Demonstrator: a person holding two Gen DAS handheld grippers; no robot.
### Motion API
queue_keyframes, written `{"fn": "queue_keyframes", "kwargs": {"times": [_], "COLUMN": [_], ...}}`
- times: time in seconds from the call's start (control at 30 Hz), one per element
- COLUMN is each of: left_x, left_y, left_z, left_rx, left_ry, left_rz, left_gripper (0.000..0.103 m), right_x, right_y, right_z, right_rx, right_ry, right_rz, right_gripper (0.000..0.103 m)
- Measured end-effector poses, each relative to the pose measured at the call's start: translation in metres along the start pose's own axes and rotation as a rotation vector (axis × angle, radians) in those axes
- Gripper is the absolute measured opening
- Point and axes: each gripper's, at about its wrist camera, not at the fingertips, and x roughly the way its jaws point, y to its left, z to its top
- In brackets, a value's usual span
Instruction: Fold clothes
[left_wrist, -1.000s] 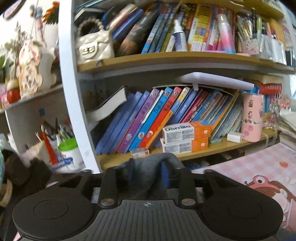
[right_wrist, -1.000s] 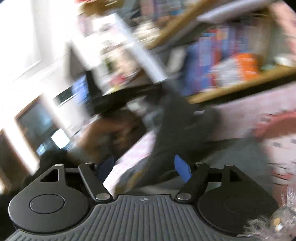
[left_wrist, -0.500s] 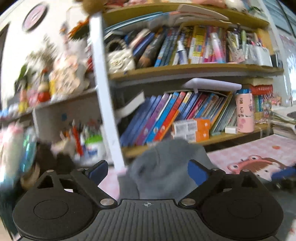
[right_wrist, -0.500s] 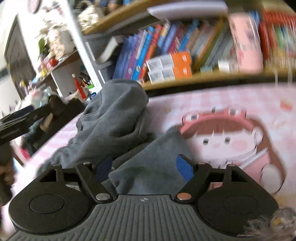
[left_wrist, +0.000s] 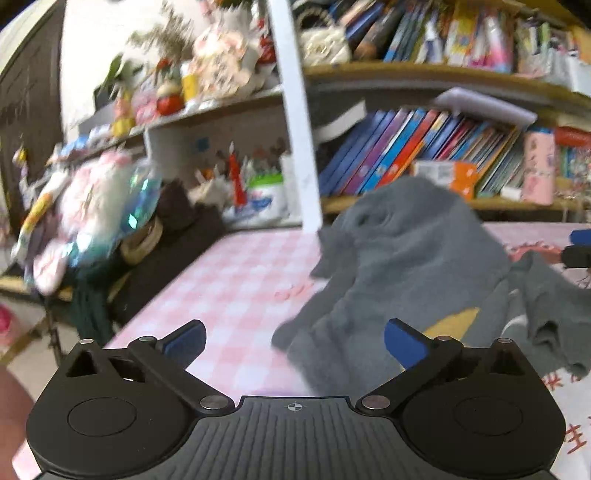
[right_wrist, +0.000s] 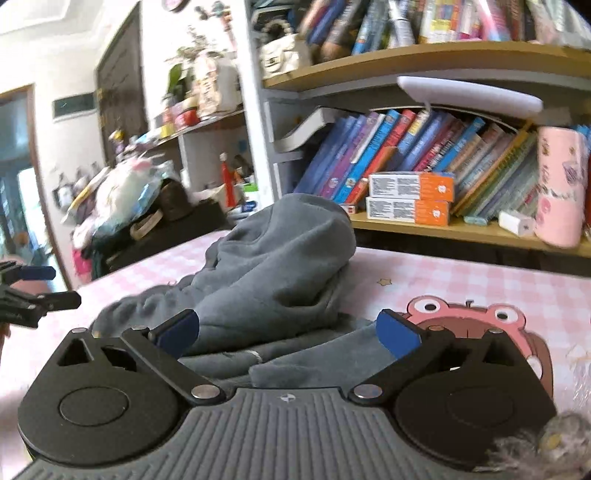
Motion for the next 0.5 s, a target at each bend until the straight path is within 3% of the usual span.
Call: {"fn": "queue_keyframes", "kwargs": {"times": [0.13, 0.27, 0.37, 0.5], "left_x": [0.009, 0.015, 0.023, 0.048], "left_y": [0.003, 0.008, 0.011, 0.017], "left_z": [-0.005, -0.004, -0.002, 0.001], "left_rx": [-0.068, -0.156, -0.183, -0.233], "left_ry": [0.062, 0.075, 0.069, 0.141], "left_rz": [-0.036, -0.066, -0.066, -0.069], "left_gripper": [0.103, 0.103, 0.103, 0.102], "right_x": [-0.002, 0.005, 0.007, 0.013], "right_y": [-0.004, -0.008, -0.008, -0.01], "right_z": [-0.012, -0.018, -0.017, -0.021], "right_rx": [-0.018, 0.028, 0.02, 0.031], "right_ry": [0.0, 0.074, 0.095, 0.166], "right_rz": [-0.011, 0.028, -0.017, -0.092], "right_gripper": [0.103, 0.103, 0.103, 0.103]}}
